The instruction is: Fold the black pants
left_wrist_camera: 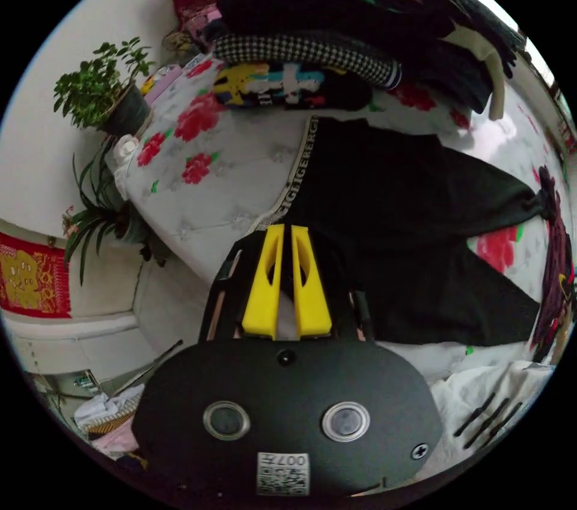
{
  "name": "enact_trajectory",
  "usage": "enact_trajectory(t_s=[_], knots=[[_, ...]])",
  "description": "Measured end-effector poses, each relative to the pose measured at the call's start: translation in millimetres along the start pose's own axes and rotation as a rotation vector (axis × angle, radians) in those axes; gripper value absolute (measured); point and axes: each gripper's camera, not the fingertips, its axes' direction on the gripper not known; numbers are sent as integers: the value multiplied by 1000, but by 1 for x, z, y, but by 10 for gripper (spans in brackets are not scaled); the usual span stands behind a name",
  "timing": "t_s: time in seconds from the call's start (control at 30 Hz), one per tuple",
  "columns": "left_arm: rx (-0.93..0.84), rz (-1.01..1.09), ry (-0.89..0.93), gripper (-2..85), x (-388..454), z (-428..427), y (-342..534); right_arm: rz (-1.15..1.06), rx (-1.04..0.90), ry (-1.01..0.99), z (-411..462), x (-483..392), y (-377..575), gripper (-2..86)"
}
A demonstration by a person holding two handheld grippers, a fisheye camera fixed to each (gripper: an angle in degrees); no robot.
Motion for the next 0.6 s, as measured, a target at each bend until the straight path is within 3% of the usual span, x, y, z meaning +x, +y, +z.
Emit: enact_trajectory(t_s=[0.17,0.33,0.43,0.53,0.6], knots=[[35,109,43,49,32,10,-77,-37,28,15,31,-18,-97,45],[-80,143,45,64,53,51,-136,-19,58,32,52,-21,-193,51],[-206,166,-5,55,66,88,-147,-15,2,29,80,-18,-219,36],[-122,200,-33,10,75,87,-145,-57,-140,-1,110,-18,-222,11],[-115,269,-97,-4,84,87,-144,-143,-90,-11,93,-24,-210,5]])
